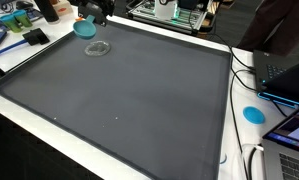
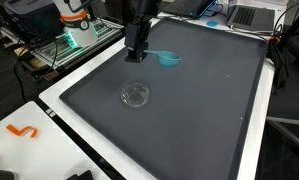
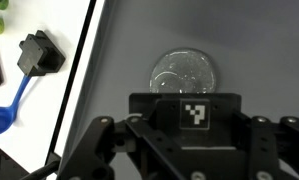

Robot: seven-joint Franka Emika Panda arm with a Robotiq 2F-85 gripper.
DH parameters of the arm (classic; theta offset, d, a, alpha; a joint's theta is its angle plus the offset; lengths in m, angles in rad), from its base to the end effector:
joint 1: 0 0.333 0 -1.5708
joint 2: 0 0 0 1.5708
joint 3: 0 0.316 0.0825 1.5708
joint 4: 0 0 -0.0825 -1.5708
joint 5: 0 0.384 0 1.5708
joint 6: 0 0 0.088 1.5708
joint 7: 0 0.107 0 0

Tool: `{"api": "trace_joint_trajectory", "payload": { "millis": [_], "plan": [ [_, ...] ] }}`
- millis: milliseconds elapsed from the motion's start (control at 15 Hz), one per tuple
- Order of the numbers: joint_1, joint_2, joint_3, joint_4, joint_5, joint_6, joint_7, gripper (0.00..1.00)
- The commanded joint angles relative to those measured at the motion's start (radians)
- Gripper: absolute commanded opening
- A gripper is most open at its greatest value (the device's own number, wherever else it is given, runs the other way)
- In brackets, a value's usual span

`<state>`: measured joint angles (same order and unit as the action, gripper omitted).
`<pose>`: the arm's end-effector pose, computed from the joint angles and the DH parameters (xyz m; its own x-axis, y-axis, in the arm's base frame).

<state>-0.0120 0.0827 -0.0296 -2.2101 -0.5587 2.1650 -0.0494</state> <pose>0.5273 -0.0428 0.3365 0.9304 0.2994 -0.2115 0.3613 -0.8470 0.3899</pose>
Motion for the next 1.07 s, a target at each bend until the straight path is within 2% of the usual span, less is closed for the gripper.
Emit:
{"api": "trace_joint_trajectory", "payload": {
  "millis": [0, 533, 1000],
  "plan": [
    [0.031, -0.005, 0.02, -0.02, -0.065, -0.016, 0.105, 0.28],
    [0.08, 0.065, 0.049, 0.003, -0.131, -0.029, 0.257, 0.28],
    [0.106, 0.135, 0.048, 0.042, -0.134, -0.037, 0.315, 0.28]
  ]
}}
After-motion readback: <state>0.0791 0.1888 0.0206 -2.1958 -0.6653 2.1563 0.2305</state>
